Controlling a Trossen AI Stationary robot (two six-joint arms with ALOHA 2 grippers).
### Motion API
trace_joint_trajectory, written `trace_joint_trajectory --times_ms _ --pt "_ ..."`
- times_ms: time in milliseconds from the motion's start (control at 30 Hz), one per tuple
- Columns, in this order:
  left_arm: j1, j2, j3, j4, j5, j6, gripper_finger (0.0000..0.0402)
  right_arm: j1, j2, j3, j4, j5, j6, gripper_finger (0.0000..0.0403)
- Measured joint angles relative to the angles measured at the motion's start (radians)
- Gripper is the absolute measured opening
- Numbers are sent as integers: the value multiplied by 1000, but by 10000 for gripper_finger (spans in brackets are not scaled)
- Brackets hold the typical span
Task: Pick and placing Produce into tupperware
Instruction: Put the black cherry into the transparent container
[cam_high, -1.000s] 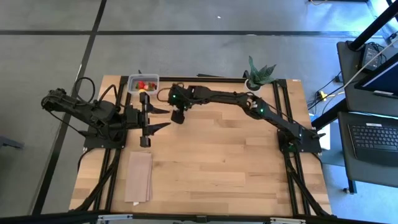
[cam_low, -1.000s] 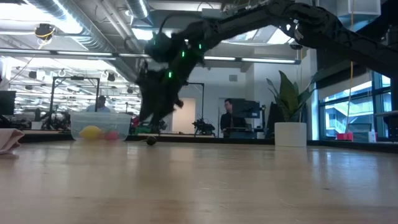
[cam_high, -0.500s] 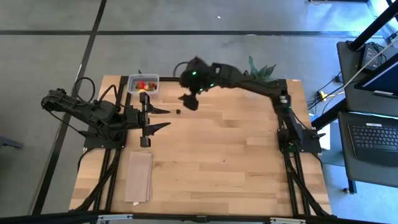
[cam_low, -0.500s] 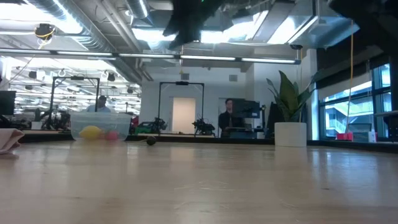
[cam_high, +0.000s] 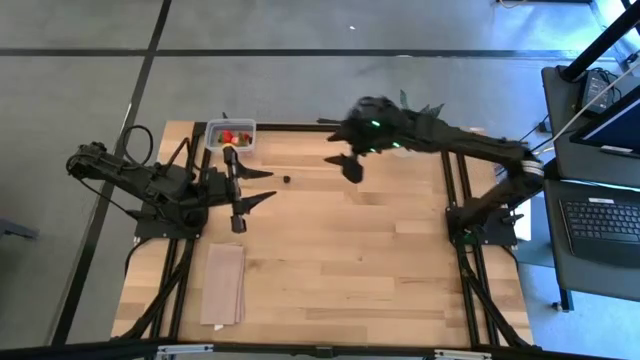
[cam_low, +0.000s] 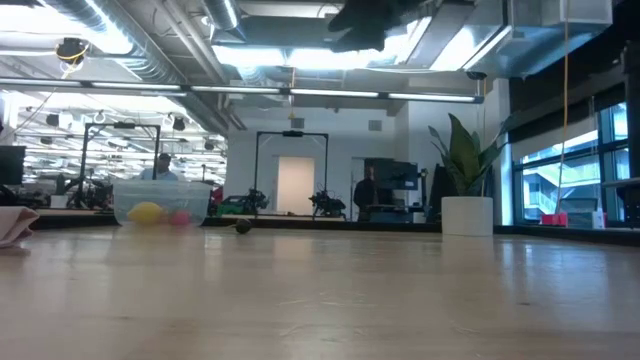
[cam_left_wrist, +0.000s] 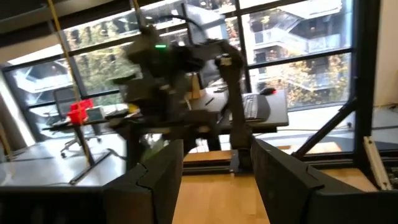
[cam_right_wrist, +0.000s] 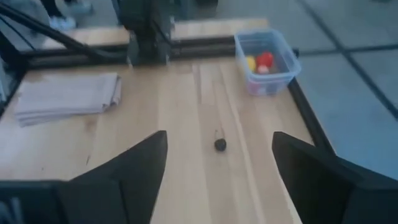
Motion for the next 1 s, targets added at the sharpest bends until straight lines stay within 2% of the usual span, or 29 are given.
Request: trace_joint_trajectory --times_ms 267,467,700,1000 --pt "0 1 0 -43 -87 -37 177 0 -427 -577 404 -1 87 292" --pt "0 7 0 -40 -134 -71 177 0 -667 -879 573 -1 243 292" --pt "0 14 0 -42 -135 -24 189 0 -808 -1050 704 1 302 291" --pt "17 77 0 -43 -176 -4 300 0 -839 -1067 700 2 260 291"
